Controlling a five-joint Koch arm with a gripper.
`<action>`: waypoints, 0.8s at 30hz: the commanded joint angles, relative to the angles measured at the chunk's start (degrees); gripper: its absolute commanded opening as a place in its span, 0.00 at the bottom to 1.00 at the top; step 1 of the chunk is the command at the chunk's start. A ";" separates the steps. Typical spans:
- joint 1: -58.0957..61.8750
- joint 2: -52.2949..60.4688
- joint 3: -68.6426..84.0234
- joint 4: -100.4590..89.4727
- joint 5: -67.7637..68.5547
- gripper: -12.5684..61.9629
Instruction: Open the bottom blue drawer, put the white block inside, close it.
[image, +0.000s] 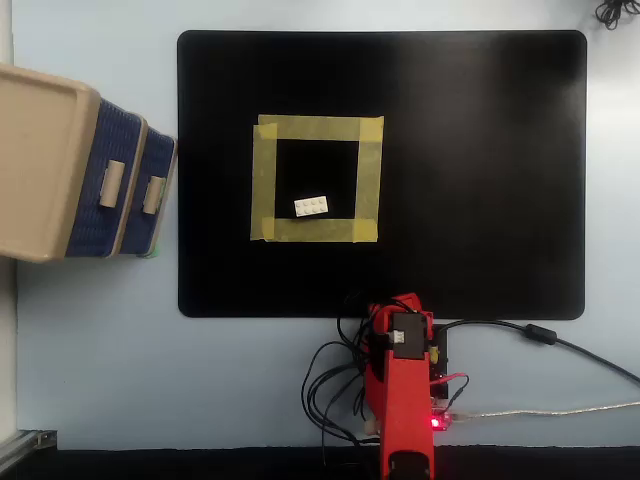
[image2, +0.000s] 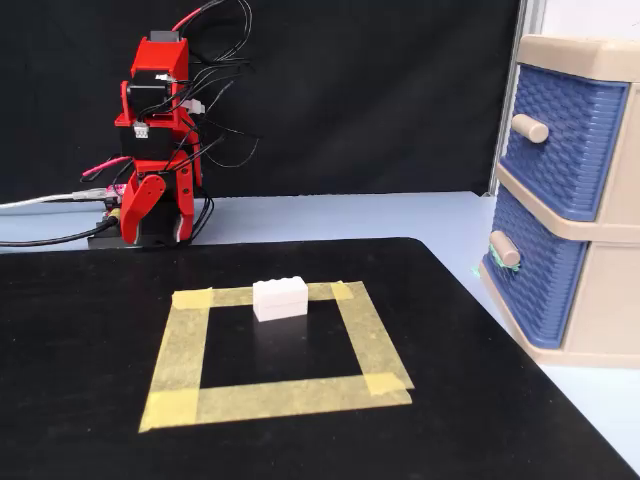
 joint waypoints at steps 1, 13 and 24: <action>0.70 2.72 0.44 7.12 0.70 0.63; 0.44 2.72 -8.44 7.91 -0.18 0.62; -42.45 -6.42 -32.96 -15.82 -54.76 0.62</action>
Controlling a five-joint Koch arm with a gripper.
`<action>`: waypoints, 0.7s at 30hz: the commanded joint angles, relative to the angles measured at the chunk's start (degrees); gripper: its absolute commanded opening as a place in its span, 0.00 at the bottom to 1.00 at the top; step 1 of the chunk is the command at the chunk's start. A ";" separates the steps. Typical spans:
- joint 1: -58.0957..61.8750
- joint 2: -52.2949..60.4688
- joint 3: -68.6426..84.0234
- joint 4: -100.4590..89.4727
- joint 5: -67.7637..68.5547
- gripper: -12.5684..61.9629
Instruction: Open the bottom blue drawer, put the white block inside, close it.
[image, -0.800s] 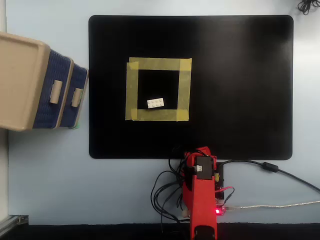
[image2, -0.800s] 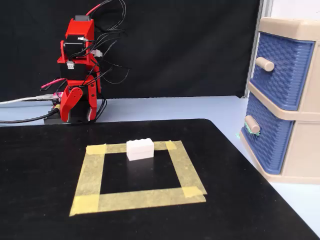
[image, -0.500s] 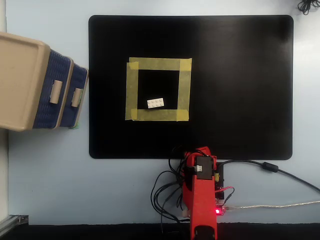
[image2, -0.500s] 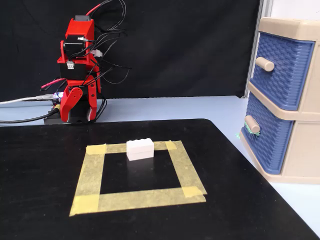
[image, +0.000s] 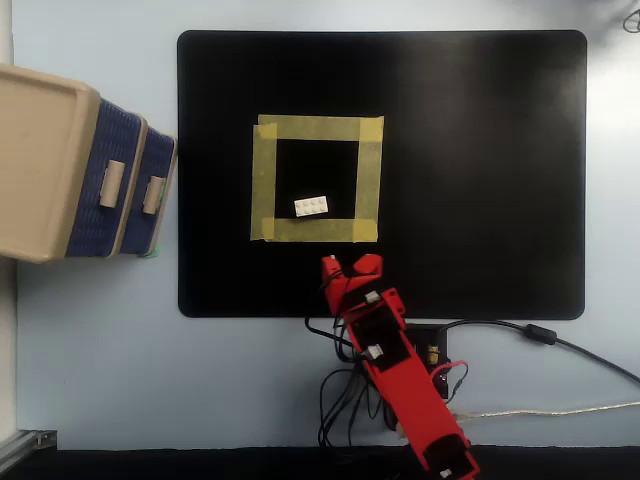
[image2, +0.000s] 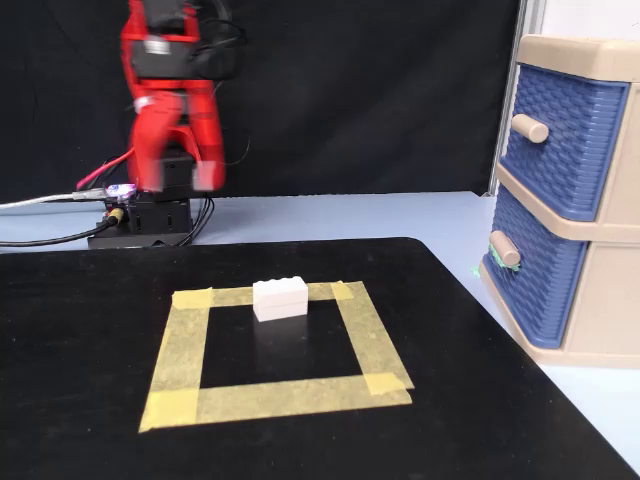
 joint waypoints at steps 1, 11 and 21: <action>-14.50 -5.10 -1.49 -17.67 -21.53 0.62; -21.53 -33.31 15.29 -100.90 -44.12 0.62; -26.19 -62.84 7.21 -134.30 -46.93 0.62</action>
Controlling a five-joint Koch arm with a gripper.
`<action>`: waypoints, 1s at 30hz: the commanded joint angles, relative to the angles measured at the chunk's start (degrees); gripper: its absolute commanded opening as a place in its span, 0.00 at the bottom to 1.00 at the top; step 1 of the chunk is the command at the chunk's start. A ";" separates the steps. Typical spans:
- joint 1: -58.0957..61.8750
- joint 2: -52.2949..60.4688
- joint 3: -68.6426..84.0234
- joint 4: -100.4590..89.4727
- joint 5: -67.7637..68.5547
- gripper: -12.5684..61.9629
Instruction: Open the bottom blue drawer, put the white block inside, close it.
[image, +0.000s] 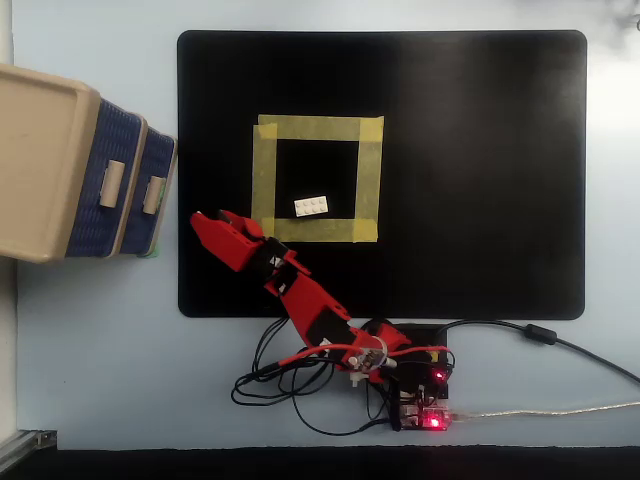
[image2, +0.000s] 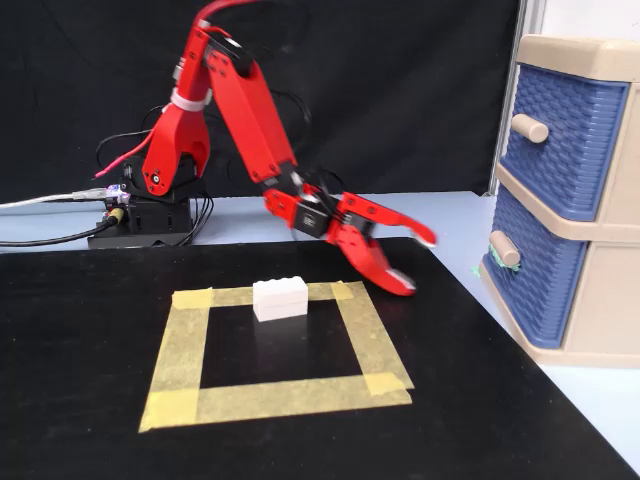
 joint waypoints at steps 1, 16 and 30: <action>-1.49 -0.88 -3.34 -5.45 -1.76 0.62; -4.39 -7.65 -24.08 7.47 -17.49 0.62; -3.43 -12.57 -32.78 17.67 -16.96 0.40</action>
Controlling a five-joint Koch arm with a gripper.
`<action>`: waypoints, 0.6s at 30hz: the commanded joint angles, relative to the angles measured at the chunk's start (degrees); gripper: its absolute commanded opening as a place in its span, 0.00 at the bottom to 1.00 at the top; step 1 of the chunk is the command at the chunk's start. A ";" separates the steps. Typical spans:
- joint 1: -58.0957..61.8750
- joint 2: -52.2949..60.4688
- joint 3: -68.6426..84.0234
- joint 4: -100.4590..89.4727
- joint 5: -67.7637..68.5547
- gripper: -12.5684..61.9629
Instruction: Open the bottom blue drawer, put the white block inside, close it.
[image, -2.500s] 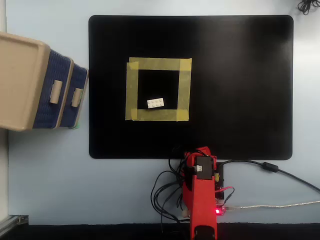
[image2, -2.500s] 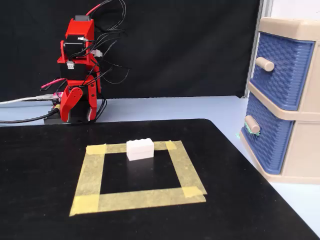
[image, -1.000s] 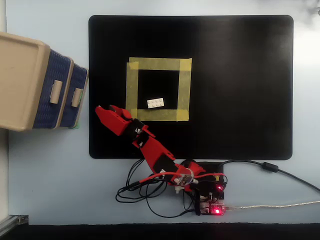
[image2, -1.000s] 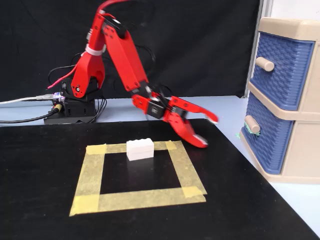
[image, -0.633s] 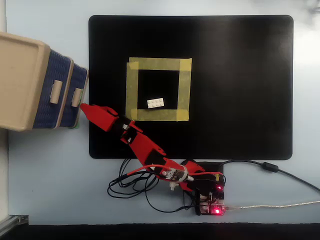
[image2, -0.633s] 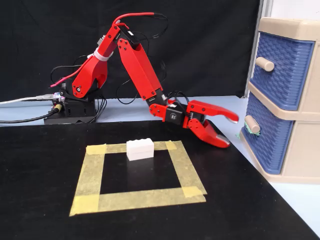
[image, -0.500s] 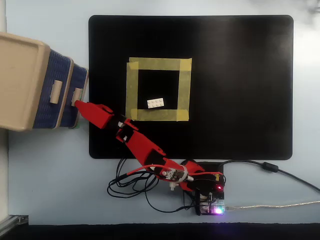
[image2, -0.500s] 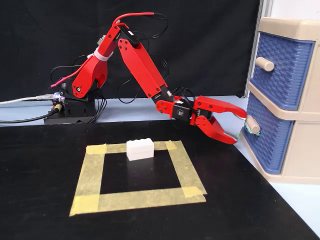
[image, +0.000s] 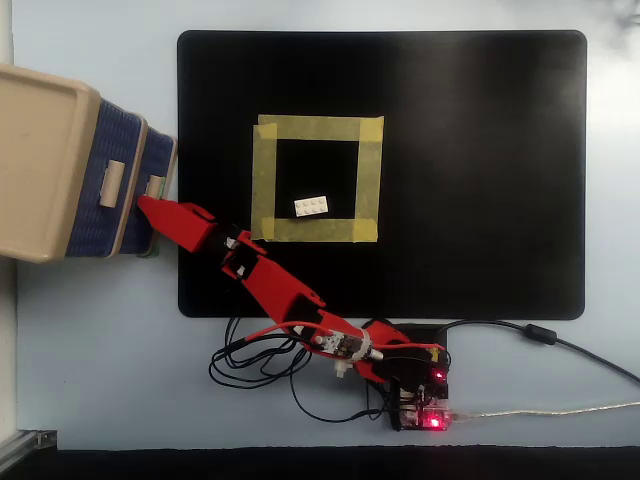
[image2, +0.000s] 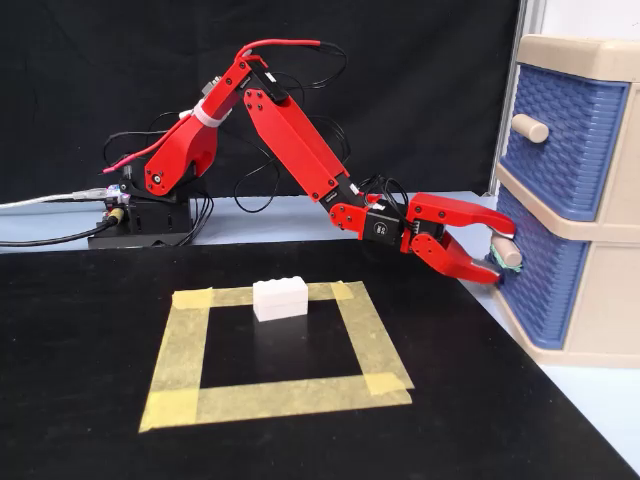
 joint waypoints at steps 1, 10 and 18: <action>-0.18 1.49 -2.64 5.80 -0.88 0.34; 4.13 15.47 19.34 11.95 -1.49 0.06; 9.23 29.88 37.09 11.95 -0.35 0.50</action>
